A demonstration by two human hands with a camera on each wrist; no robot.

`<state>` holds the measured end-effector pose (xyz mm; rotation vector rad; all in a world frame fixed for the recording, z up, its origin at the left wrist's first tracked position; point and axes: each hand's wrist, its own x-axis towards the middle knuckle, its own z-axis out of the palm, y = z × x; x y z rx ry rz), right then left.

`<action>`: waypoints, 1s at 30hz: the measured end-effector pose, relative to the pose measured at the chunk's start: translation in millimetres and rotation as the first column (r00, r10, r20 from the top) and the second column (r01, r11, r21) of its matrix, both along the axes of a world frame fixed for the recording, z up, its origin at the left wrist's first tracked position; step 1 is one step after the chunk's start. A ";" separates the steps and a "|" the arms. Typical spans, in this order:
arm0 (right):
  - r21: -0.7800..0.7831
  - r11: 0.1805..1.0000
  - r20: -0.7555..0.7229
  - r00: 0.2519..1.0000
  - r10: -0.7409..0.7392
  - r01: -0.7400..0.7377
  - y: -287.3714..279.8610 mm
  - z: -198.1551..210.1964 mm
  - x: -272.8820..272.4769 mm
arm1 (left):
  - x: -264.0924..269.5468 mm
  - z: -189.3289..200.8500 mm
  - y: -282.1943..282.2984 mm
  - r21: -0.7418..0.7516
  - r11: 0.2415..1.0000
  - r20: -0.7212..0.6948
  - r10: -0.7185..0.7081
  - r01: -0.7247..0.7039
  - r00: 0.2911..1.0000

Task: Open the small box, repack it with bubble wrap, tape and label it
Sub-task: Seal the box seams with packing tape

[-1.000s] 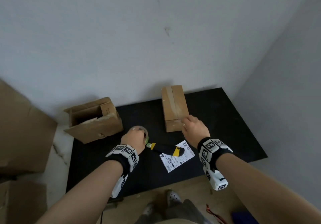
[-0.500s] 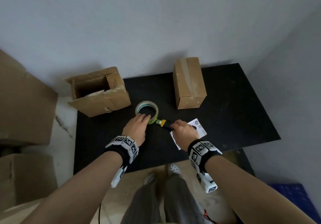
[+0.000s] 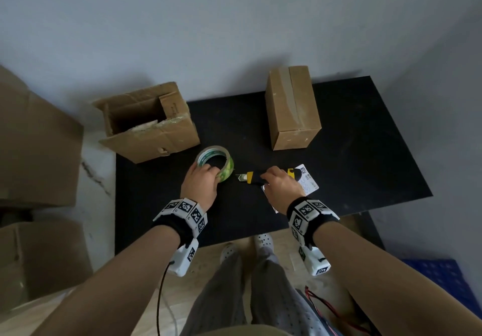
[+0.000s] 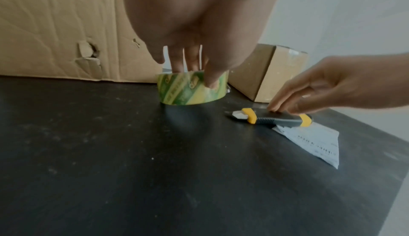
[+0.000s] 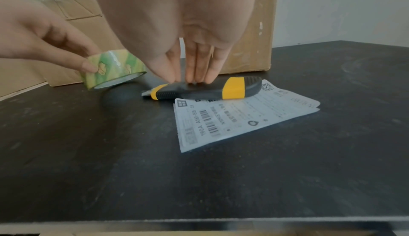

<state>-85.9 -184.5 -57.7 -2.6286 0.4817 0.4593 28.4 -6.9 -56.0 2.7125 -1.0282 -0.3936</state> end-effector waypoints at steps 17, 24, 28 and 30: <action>0.596 0.710 0.248 0.754 -0.608 0.375 18.8 57.7 31.9 | -15.6 50.3 -12.6 -0.469 0.881 0.023 -0.046 0.051 0.999; 0.539 0.754 0.408 0.666 -0.624 0.376 16.0 78.9 15.2 | -12.7 68.9 -23.5 -0.507 0.859 -0.053 -0.110 0.068 0.993; 0.448 0.821 0.524 0.641 -0.561 0.353 15.9 90.6 8.2 | -14.3 77.8 -27.2 -0.518 0.851 -0.065 -0.137 0.084 0.988; 0.438 0.824 0.526 0.641 -0.559 0.360 15.5 94.5 6.4 | -14.6 82.1 -27.6 -0.518 0.849 -0.059 -0.160 0.107 0.985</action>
